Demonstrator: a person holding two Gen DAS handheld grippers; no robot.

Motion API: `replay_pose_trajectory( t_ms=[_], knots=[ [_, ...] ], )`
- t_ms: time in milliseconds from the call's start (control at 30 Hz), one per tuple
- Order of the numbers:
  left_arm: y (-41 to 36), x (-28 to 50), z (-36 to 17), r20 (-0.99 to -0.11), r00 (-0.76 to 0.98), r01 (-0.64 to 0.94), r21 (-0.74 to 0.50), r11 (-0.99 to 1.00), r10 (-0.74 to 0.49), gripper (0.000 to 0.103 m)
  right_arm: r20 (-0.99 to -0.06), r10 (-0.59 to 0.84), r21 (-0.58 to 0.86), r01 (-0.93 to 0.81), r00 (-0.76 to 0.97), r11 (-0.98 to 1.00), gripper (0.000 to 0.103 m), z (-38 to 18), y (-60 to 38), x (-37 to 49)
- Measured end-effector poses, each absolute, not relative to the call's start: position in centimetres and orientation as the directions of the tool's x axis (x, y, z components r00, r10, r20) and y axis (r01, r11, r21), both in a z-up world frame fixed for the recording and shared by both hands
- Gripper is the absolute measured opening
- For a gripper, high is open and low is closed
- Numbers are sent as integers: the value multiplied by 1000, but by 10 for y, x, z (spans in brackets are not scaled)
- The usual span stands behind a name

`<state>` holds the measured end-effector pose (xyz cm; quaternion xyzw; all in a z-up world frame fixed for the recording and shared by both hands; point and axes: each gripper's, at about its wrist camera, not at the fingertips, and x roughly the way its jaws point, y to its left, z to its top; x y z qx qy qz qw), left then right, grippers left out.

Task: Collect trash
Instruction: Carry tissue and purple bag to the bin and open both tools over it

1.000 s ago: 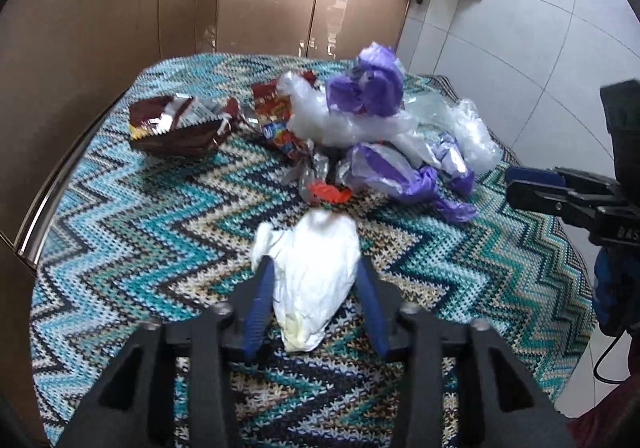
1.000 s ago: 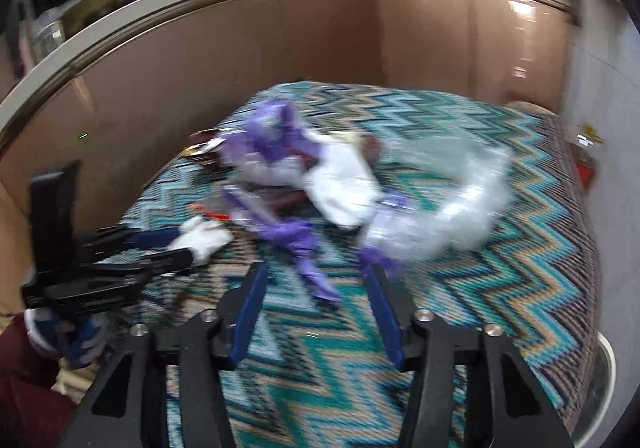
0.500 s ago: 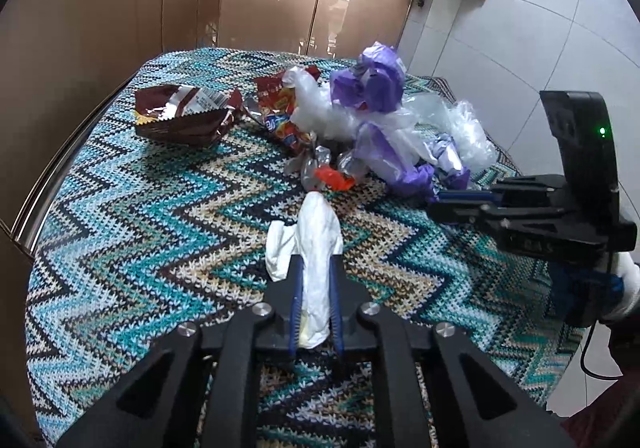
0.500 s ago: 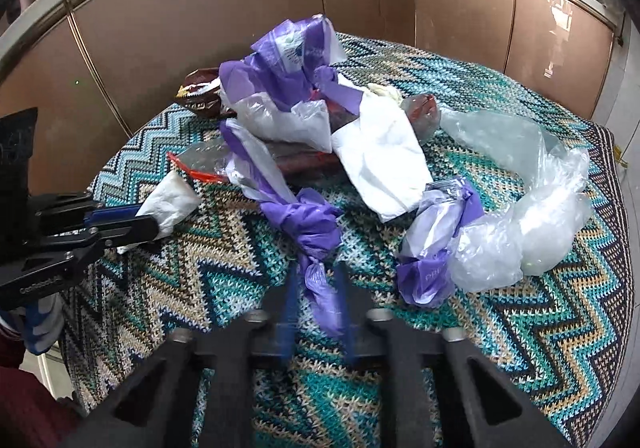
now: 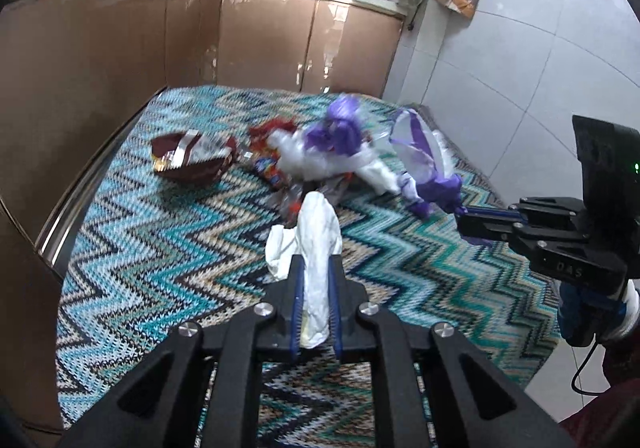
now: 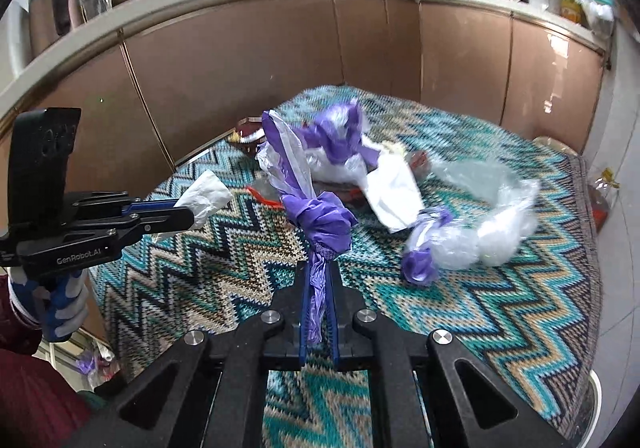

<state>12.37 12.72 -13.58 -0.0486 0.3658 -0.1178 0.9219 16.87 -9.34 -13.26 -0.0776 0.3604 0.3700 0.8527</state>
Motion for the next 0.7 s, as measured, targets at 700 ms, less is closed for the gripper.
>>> replay_pose_trajectory(
  t_ms=[700],
  knots=[
    [-158,186,-86,-694,478,657,-124,743,-538,10,-617,213,167,-138,758,976,7,-129,-369,118]
  ],
)
